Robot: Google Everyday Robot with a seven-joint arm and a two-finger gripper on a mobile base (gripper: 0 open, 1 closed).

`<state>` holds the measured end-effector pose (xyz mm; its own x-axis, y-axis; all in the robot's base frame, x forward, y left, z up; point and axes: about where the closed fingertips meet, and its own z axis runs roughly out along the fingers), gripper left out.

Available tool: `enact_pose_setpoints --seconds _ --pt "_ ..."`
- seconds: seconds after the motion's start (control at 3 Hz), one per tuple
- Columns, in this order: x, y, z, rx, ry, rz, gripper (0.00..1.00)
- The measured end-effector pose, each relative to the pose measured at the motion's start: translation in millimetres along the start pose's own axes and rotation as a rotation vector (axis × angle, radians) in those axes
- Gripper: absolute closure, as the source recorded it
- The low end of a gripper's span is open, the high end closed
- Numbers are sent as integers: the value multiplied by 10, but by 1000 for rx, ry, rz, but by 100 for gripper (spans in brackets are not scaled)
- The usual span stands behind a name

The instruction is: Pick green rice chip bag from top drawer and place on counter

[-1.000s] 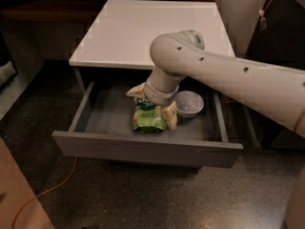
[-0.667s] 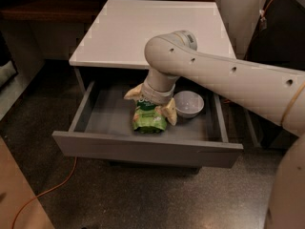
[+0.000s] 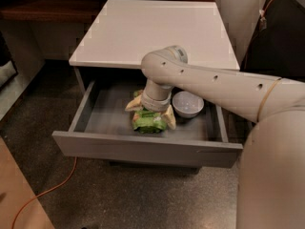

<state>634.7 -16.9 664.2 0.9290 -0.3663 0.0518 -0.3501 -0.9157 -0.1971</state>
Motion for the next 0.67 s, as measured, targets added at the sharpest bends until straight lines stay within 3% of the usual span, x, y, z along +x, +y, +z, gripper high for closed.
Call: enact_pose_setpoints --seconds 0.67 --pt "217 -114 409 -8 11 -14 0"
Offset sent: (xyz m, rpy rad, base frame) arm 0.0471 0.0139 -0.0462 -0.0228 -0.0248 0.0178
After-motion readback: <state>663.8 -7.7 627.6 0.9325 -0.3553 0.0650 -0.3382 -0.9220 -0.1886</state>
